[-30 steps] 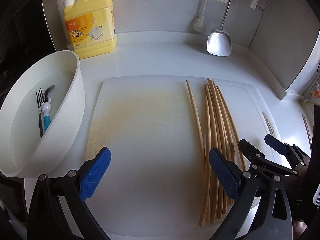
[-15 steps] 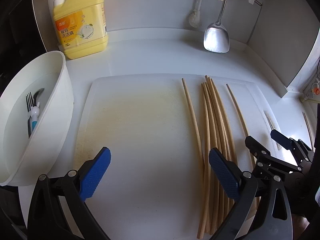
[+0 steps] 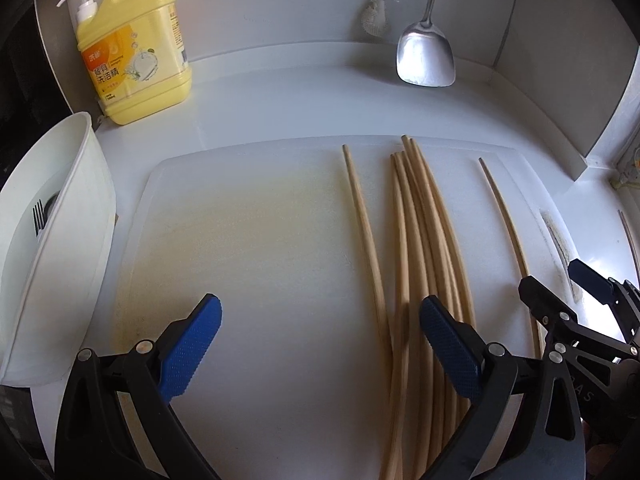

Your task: Organize utensils

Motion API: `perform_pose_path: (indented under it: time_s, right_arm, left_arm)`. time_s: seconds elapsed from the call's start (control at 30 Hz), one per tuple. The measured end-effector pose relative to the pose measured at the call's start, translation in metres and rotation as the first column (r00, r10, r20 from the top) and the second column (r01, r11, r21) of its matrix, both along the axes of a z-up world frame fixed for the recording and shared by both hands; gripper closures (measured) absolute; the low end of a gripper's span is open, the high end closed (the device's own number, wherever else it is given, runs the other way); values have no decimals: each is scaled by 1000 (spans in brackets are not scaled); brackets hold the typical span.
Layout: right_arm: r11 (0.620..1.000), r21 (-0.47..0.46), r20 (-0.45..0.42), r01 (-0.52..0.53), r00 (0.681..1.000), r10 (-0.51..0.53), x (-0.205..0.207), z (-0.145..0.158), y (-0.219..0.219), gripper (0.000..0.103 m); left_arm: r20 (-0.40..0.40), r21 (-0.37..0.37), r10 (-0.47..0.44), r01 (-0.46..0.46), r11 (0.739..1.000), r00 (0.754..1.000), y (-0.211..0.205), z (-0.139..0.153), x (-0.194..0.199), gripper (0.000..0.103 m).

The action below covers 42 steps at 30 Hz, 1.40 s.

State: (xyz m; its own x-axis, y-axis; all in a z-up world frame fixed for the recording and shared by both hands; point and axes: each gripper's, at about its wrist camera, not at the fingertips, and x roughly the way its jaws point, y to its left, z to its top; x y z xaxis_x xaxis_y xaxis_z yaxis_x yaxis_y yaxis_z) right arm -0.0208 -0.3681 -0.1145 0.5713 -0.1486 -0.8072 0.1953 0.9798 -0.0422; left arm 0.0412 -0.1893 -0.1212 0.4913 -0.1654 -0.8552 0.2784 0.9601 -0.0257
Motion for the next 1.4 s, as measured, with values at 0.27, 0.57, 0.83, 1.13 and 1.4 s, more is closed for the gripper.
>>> perform_pose_path:
  time_s: [0.27,0.57,0.83,1.13,1.4]
  right_arm:
    - [1000,-5,4,-9,1000,9,1,0,1,32]
    - [999,-10,6,-33,999,33,5,-1,9,32]
    - [999,-10,17,-45,999,45,5,-2,8,32]
    - [999,2,22,-48,999,47,5,-3,6,32]
    - [998,-1,26,-58,998,58,12,-4,7,32]
  left_arm:
    - [-9,-1,83,-83,997,997,31,-6,4,6]
    - [17,-38,129,-128,991,992,50,1,1,6]
    - [34,-59,147,-145,988,989,61,-5,8,7]
    - [73,-54,104,-100,993,992,60,-2,14,32]
    - [81,-36,69,-67,997,994,53,-2,27,33]
